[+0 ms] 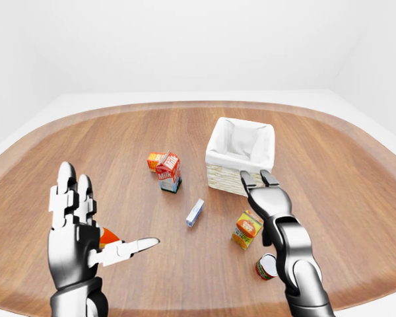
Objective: Pick up the orange juice, and put it in the basket.
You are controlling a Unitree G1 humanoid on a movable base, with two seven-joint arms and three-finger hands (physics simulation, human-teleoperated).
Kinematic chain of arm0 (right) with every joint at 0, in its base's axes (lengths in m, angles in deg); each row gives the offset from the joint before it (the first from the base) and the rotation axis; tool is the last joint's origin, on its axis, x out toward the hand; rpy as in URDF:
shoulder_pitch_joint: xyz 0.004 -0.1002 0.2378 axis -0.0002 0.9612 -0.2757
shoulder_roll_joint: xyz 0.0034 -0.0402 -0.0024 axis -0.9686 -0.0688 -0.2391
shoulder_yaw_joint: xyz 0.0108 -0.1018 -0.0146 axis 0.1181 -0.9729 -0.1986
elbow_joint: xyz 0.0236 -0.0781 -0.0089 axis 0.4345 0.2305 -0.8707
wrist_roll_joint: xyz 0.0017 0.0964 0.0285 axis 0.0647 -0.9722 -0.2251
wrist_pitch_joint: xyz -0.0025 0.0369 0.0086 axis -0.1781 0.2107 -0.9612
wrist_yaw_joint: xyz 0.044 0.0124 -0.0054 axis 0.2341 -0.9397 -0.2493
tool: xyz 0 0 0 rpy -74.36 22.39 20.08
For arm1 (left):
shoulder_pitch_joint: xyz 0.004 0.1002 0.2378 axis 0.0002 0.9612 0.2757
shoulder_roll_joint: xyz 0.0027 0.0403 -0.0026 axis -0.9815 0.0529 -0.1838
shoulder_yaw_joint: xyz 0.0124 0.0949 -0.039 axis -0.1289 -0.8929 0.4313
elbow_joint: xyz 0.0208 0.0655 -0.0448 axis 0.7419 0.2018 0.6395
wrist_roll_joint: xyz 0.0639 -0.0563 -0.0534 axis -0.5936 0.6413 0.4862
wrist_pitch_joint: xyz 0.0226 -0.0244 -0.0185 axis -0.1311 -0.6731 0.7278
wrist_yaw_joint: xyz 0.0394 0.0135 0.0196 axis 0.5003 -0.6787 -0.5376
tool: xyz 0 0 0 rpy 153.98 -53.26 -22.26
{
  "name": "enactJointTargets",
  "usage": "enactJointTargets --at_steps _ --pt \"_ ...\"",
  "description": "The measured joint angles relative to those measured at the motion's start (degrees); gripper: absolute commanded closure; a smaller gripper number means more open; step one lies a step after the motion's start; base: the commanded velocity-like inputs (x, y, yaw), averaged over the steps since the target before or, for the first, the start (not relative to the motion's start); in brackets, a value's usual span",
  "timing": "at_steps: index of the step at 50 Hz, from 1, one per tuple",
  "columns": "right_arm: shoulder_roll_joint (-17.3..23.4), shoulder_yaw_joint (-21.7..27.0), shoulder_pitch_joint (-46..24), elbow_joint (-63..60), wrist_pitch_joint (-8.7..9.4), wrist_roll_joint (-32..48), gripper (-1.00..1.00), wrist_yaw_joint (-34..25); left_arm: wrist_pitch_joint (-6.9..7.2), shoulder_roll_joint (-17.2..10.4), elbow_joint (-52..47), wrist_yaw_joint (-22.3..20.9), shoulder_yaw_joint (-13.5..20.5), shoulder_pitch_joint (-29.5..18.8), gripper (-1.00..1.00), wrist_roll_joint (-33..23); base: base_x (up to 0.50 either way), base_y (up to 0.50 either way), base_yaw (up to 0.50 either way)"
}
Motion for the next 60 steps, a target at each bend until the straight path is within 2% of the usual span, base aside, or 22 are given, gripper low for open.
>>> enactJointTargets --at_steps 33,60 --pt "-0.80 -3.41 -0.99 7.69 0.00 1.66 -1.00 2.32 0.54 0.08 -0.11 -0.14 0.58 -0.38 -1.00 0.14 0.00 0.00 0.00" --pt "-0.44 -4.40 -4.88 22.38 0.00 -1.56 -1.00 8.05 0.50 0.11 -0.10 -0.12 0.42 -0.35 -1.00 0.12 0.00 0.00 0.00"
